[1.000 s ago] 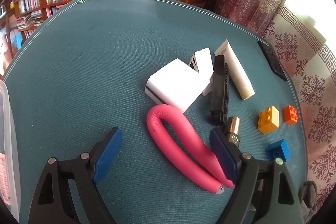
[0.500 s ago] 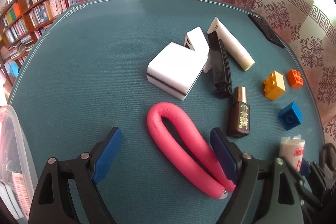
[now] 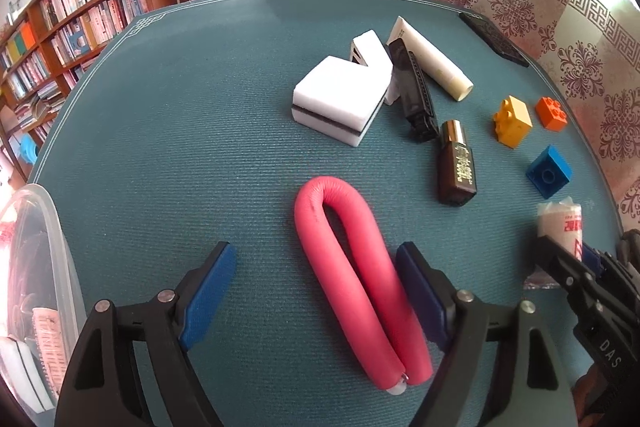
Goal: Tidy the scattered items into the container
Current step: 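Grasp the pink foam roller with the left gripper while the right gripper holds the tape roll, then carry the foam roller and tape roll into the bowl with both grippers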
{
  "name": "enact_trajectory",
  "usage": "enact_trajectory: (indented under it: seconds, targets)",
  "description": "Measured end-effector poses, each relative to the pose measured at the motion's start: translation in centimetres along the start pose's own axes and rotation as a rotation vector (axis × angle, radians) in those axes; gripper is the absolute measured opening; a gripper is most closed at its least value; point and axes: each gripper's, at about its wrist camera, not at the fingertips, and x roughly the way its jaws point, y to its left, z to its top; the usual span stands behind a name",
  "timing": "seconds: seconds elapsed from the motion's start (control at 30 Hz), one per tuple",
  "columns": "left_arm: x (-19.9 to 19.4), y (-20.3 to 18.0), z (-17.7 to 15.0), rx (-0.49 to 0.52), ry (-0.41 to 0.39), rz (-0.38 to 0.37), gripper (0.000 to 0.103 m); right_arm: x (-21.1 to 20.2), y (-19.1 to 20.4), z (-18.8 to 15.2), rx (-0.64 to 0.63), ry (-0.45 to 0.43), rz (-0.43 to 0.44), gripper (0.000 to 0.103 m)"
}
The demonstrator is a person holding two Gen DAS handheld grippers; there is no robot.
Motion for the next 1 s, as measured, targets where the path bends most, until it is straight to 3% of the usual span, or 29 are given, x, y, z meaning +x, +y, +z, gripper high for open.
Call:
enact_trajectory:
  seconds: [0.2,1.0]
  targets:
    - [-1.2,0.1,-0.9,0.001,-0.025,-0.061,0.051,0.0,0.0,0.0,-0.003,-0.001,-0.003,0.042]
    - [-6.0,2.6,-3.0,-0.022,-0.135,-0.023,0.05,-0.8,-1.0,-0.1,0.062,0.002,0.013,0.042]
